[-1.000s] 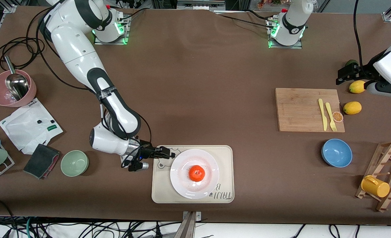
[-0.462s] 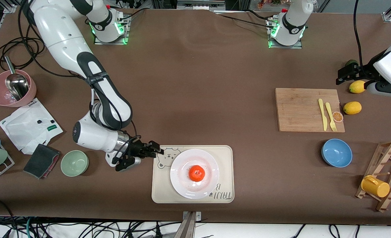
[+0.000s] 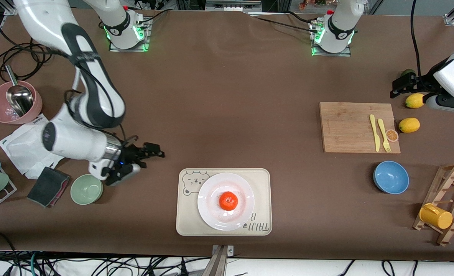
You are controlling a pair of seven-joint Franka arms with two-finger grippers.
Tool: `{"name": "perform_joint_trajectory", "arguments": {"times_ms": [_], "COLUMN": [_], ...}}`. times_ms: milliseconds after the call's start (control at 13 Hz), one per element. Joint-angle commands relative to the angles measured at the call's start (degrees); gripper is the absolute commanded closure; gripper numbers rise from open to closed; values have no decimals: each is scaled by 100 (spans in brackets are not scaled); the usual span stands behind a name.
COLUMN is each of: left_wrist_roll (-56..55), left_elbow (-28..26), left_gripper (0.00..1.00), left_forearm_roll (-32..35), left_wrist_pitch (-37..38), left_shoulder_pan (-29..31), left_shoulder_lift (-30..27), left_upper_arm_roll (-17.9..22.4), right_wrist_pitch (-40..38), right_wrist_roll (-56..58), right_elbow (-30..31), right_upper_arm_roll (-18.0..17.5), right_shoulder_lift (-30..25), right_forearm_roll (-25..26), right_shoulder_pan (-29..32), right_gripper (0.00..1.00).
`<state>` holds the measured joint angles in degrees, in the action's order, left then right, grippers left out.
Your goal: Place orange and plate with both arms
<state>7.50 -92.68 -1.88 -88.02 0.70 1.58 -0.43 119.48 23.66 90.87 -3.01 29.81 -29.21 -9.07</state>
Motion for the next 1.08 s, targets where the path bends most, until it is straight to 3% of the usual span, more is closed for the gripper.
{"name": "perform_joint_trajectory", "arguments": {"times_ms": [0, 231, 538, 769, 1000], "left_wrist_roll": [58, 58, 58, 58, 58], "left_elbow": [22, 22, 22, 22, 22], "left_gripper": [0, 0, 0, 0, 0], "left_forearm_roll": [-5, -5, -5, -5, -5], "left_wrist_pitch": [74, 74, 74, 74, 74], "left_shoulder_pan": [-26, -26, -26, -26, -26], "left_shoulder_lift": [-62, -62, -62, -62, -62], "left_upper_arm_roll": [34, 34, 34, 34, 34], "right_wrist_pitch": [-809, -1549, -2217, -2727, -2895], "right_wrist_roll": [-46, -46, -360, -1380, -1443], "right_elbow": [467, 449, 397, 309, 300], "right_upper_arm_roll": [422, 731, 740, 653, 582], "right_shoulder_lift": [-834, -1353, -2074, -2452, -2778], "right_forearm_roll": [467, 1108, 2199, 2429, 2482], "right_shoulder_pan": [20, 20, 20, 20, 20], "right_gripper": [0, 0, 0, 0, 0]}}
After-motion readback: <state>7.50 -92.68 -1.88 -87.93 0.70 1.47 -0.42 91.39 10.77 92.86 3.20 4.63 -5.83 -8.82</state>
